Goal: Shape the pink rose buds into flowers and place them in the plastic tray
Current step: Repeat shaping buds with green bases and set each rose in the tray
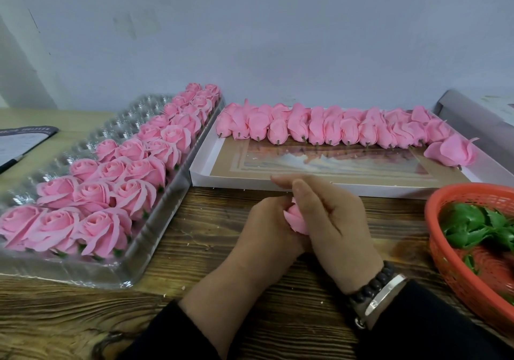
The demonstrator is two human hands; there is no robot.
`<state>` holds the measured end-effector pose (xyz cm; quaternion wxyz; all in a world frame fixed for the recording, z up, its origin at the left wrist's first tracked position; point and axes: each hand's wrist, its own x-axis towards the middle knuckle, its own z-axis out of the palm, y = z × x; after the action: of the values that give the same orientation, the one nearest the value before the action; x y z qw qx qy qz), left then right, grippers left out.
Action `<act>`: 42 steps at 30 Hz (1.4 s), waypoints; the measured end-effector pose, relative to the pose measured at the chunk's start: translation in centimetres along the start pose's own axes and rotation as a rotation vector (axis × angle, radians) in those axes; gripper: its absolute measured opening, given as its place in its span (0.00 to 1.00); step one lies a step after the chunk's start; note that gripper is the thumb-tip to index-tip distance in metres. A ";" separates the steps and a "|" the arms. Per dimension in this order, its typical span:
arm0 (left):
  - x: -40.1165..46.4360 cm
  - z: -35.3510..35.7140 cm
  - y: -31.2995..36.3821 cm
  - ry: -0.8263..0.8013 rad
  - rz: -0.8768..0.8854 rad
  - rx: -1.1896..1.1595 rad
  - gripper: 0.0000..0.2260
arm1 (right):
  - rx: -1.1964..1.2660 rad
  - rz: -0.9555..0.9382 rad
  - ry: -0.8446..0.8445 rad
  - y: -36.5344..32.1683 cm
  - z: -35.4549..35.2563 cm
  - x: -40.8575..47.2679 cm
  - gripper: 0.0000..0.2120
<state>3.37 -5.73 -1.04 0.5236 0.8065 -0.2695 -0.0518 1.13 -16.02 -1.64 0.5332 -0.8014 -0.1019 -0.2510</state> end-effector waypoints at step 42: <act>0.3 0.4 0.2 0.318 -0.203 -1.044 0.23 | 0.038 0.059 -0.089 1.1 0.8 0.3 0.21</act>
<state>3.39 -6.22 -1.01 0.8805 0.4596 -0.0466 -0.1063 2.08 -15.81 -2.60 0.5506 -0.8041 -0.1064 -0.1974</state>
